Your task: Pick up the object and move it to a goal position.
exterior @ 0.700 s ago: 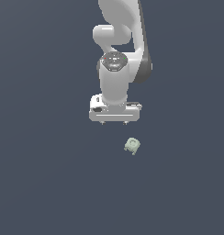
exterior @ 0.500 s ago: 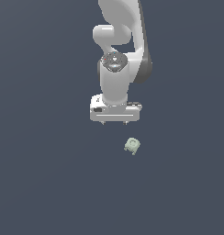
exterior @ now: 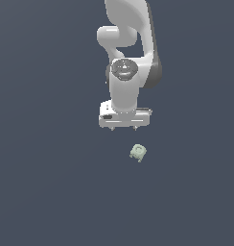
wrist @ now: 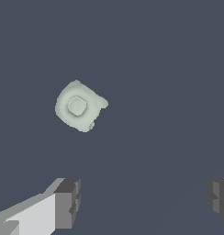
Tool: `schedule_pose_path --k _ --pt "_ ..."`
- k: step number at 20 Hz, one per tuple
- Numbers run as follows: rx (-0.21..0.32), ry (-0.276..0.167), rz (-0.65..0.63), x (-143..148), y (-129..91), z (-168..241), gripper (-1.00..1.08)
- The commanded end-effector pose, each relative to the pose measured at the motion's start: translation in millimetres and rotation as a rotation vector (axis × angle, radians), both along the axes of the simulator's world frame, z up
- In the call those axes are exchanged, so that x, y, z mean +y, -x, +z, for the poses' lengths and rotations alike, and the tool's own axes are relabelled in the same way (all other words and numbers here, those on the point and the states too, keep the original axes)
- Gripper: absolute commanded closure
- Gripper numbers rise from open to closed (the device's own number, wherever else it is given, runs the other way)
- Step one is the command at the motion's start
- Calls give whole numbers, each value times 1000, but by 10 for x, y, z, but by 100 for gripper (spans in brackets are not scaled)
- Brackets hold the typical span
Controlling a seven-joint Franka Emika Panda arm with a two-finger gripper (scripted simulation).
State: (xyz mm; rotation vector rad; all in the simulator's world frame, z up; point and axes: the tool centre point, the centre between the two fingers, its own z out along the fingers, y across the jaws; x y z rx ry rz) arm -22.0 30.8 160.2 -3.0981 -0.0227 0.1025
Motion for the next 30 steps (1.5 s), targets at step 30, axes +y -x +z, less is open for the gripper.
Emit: schedule_pose_path --k 30 --pt "-36 49 -462 566 -444 -531 -92"
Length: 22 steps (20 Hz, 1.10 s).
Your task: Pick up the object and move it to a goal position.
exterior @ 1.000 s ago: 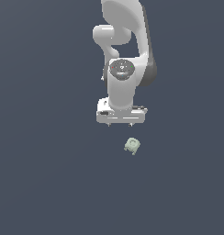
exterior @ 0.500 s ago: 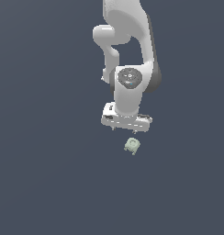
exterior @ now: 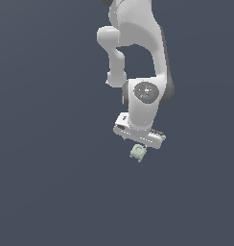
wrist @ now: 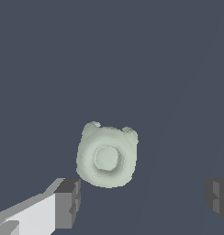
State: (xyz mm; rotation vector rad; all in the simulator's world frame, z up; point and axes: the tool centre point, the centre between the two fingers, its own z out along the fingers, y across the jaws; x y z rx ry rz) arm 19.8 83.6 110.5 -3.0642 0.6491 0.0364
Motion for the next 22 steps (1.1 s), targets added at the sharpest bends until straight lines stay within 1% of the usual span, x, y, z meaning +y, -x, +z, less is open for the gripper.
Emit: schedule_pose_path --k 1,6,11,18,22 --pt "-5 5 -47 59 -39 -56 -92" --pt "-13 11 -114 150 -91 -141 -92" --pt "-18 14 -154 206 -121 -192 -92" --pt "-19 15 -163 222 -126 -211 -92" --pt "-19 15 -164 223 -124 -310 -92"
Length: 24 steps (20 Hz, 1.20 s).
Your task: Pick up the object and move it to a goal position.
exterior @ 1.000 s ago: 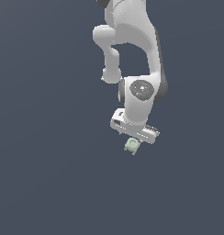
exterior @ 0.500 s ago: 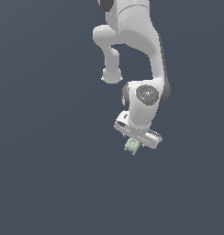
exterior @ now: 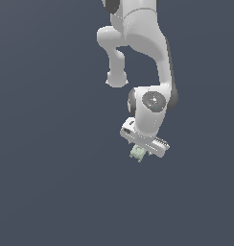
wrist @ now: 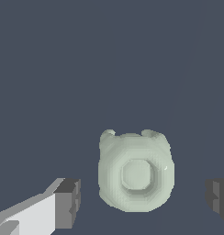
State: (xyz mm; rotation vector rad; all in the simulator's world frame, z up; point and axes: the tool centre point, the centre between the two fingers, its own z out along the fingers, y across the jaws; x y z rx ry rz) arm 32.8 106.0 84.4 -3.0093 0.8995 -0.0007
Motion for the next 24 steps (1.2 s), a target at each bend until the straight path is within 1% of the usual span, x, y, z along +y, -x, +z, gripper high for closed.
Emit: schedule_pose_path --k 1,7,12,13,24 --pt "1 0 -1 -3 6 -93 -92" --pt "1 1 -3 -2 14 -396 -92" --pt "1 1 -3 2 1 -449 -92" --pt "1 1 -3 2 1 -449 108" --pt "1 1 -3 4 1 -443 108"
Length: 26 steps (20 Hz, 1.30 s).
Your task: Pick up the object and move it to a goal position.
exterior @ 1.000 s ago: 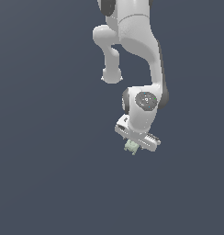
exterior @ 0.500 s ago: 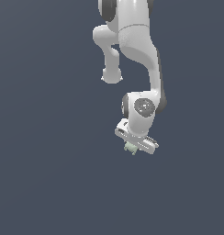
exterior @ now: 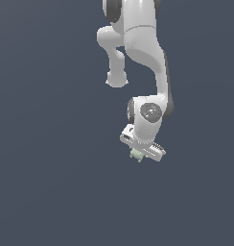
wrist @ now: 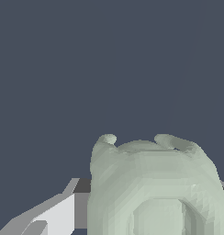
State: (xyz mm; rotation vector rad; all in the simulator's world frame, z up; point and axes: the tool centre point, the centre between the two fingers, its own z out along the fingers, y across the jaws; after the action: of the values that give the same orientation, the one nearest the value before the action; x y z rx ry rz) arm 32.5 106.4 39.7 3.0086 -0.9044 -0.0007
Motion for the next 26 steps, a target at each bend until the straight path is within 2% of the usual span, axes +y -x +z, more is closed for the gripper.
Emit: schedule_pose_path --k 1,10,26 --pt "0 0 0 2 -2 14 108" --pt "0 0 0 98 -32 441 108" --pt "-1 1 -1 456 -180 2047 108"
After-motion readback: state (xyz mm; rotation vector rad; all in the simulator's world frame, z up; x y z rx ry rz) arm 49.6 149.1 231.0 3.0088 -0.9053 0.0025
